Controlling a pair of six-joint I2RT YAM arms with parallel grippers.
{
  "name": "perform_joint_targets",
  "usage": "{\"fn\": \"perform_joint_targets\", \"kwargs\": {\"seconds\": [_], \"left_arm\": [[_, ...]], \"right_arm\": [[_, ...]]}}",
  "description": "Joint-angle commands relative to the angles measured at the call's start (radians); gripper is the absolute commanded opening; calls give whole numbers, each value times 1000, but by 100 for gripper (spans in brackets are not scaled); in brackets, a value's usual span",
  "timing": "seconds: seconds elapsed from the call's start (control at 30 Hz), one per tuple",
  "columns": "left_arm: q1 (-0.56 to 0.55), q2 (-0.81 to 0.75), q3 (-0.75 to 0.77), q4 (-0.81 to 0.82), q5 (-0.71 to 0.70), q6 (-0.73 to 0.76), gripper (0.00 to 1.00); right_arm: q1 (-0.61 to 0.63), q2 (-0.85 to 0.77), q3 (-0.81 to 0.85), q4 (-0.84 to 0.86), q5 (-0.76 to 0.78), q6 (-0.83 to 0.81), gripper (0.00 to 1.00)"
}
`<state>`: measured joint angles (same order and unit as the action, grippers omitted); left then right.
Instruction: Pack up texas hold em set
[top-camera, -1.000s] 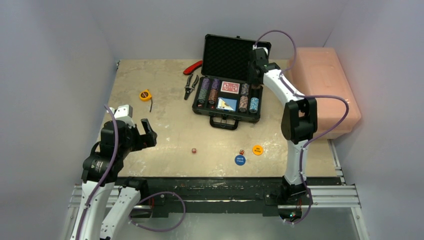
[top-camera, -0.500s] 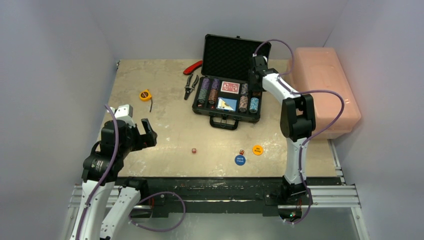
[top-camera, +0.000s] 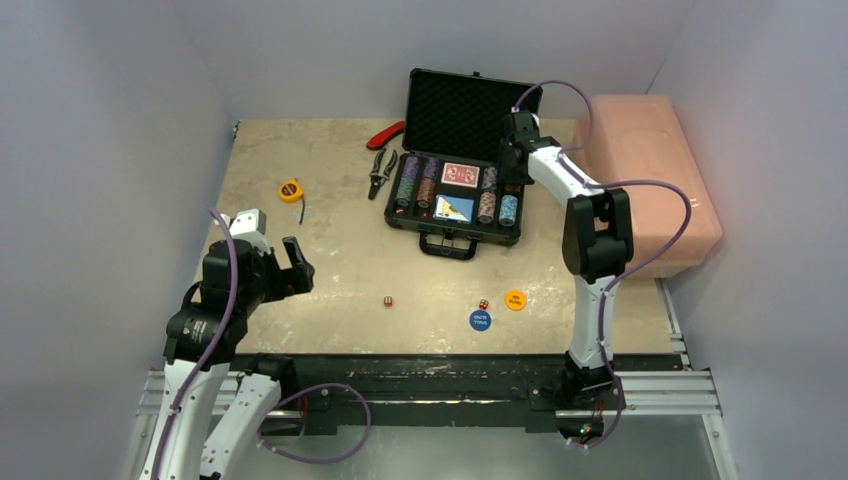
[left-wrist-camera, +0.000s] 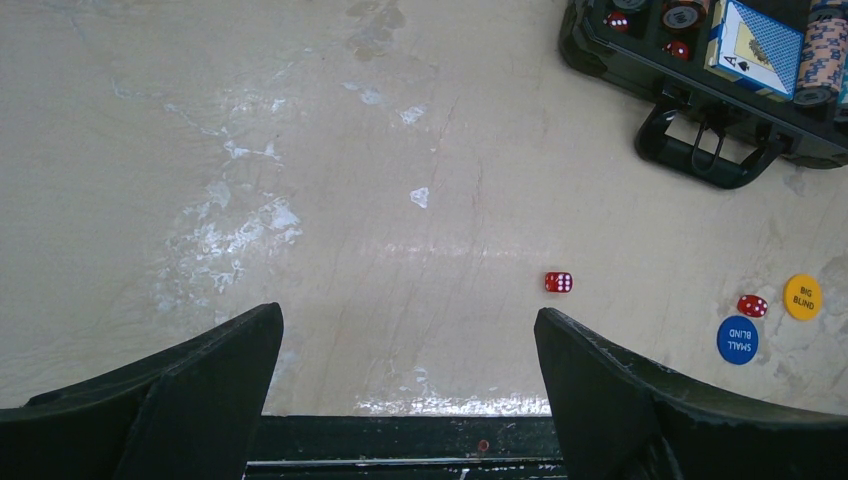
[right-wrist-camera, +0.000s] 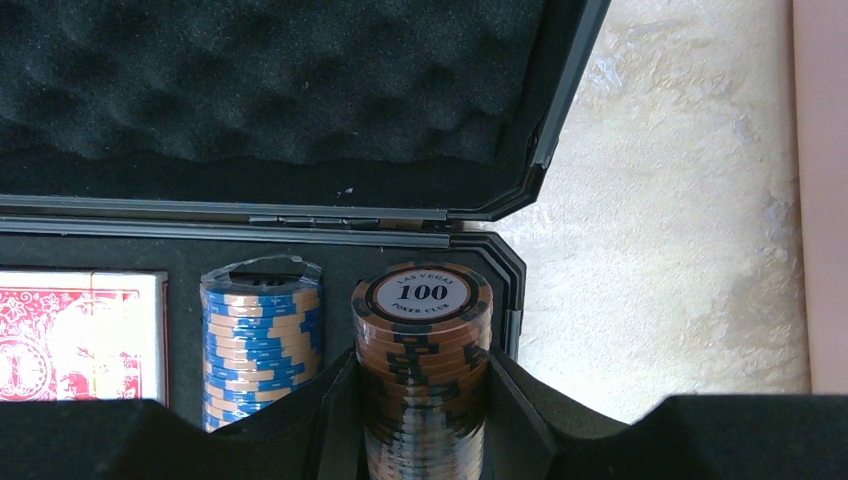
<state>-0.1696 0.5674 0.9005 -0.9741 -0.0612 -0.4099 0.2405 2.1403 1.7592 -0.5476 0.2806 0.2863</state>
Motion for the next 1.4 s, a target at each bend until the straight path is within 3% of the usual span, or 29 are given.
{"fn": "perform_joint_targets", "kwargs": {"seconds": [0.0,0.43,0.53,0.63,0.77,0.87,1.03,1.37], "left_arm": [[7,-1,-3,16,-9,-6,98],[7,-9,-2,18,-2,-4,98],[7,-9,-3,17,-1,-3,98],[6,-11,-2,18,-1,-3,98],[7,-13,-3,18,-1,-3,98],[7,-15,-3,18,0,-3,98],[7,-15,-3,19,-1,-3,98],[6,-18,-3,17,-1,-3,98]], "right_arm": [[7,-38,-26,-47,-70,55,0],[7,-54,-51,-90,-143,97,0],[7,-59,-52,-98,-151,97,8],[7,-66,-52,-103,-168,98,21],[7,-79,-55,-111,-185,99,47],[7,-93,-54,-121,-189,97,56],[7,-124,-51,-139,-192,93,66],[8,-177,-24,-163,-181,89,67]]}}
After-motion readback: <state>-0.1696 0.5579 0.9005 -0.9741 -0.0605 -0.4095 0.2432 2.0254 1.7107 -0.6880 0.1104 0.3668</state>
